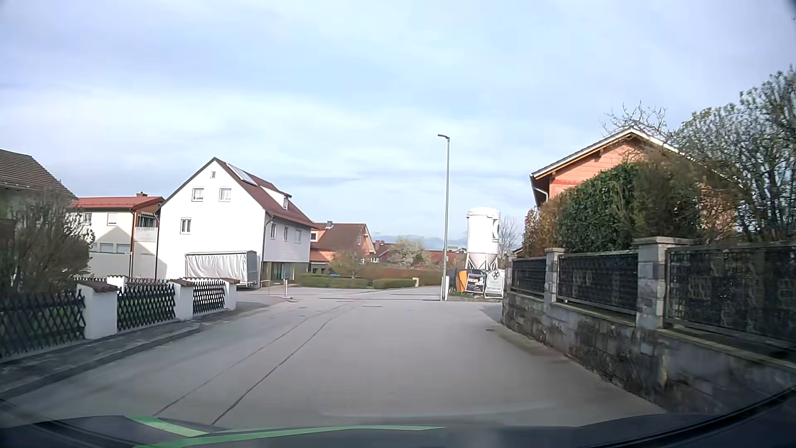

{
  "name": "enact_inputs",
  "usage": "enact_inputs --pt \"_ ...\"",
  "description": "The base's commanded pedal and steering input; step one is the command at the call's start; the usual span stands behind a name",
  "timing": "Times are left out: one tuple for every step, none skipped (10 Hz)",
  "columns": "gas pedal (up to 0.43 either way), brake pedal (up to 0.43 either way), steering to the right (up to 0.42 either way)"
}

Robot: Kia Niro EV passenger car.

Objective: Follow the waypoints while adhering to traffic rules and regulations

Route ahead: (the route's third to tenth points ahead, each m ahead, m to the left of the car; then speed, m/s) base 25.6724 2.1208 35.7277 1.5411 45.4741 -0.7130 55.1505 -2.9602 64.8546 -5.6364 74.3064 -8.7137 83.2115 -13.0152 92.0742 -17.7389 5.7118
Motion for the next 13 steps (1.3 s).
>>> enact_inputs --pt "0.0 0.116 0.005" --pt "0.0 0.122 0.005" --pt "0.0 0.134 0.005" --pt "0.0 0.14 0.005" --pt "0.0 0.165 0.005" --pt "0.0 0.177 0.005" --pt "0.0 0.177 0.005" --pt "0.0 0.177 0.005" --pt "0.0 0.177 0.005" --pt "0.0 0.177 0.005" --pt "0.0 0.177 0.005" --pt "0.0 0.183 0.005" --pt "0.0 0.183 0.005"
